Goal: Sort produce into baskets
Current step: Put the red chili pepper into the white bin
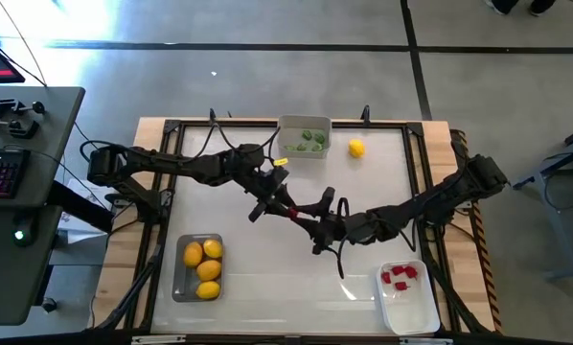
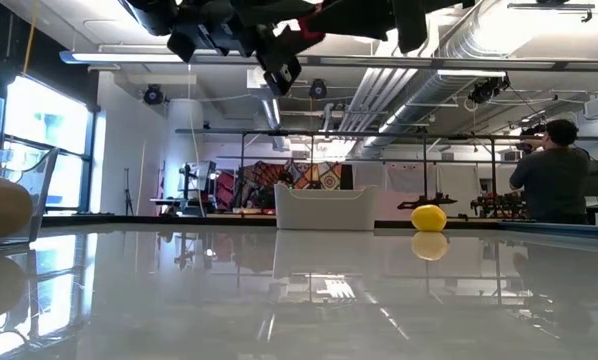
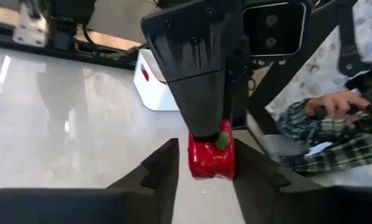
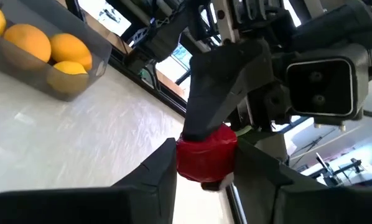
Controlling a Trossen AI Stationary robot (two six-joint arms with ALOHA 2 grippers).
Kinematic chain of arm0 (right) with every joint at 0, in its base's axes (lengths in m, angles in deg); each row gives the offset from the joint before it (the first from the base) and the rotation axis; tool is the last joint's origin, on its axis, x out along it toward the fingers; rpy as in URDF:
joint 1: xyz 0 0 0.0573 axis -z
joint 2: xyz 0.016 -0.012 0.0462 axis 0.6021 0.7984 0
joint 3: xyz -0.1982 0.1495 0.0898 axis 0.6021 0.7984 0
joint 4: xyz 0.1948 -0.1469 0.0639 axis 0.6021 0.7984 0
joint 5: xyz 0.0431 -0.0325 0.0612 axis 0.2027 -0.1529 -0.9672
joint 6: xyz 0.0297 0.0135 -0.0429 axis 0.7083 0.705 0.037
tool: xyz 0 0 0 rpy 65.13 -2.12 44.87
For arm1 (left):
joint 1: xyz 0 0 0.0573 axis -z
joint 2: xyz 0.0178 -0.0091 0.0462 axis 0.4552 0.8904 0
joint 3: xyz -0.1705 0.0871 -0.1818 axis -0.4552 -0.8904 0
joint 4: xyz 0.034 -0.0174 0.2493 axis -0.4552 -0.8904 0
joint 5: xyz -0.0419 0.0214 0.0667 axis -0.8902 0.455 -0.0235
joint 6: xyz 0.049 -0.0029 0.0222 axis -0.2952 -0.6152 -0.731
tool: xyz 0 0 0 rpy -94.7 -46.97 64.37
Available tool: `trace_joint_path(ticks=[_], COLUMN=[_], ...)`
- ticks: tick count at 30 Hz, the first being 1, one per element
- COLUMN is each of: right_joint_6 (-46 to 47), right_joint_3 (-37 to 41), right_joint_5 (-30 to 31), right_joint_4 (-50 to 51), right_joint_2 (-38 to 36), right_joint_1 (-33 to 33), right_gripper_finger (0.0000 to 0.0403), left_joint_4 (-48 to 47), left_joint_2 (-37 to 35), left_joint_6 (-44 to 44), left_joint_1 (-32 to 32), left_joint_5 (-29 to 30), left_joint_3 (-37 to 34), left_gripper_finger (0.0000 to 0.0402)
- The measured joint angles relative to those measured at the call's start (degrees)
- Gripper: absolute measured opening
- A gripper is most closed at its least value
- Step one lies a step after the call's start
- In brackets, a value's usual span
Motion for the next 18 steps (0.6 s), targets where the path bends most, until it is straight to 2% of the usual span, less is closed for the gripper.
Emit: trace_joint_path(ticks=[4,9,18], right_joint_6=[1.2,4.5,9.1], right_joint_3=[0.0,0.0,0.0], right_joint_5=[1.4,2.9,5.2], right_joint_4=[0.7,2.5,4.9], right_joint_2=[0.0,0.1,0.1], right_joint_1=[-0.2,-0.2,-0.2], right_gripper_finger=[0.0122,0.0122,0.0122], left_joint_4=[-0.5,-1.6,-2.6], left_joint_2=[0.0,-0.4,-0.4], left_joint_6=[-4.6,-11.6,-18.1], left_joint_1=[-0.1,0.6,0.8], left_joint_5=[2.3,8.0,11.9], left_joint_3=[0.0,0.0,0.0], left_gripper_finger=[0.0167,0.0211,0.0237])
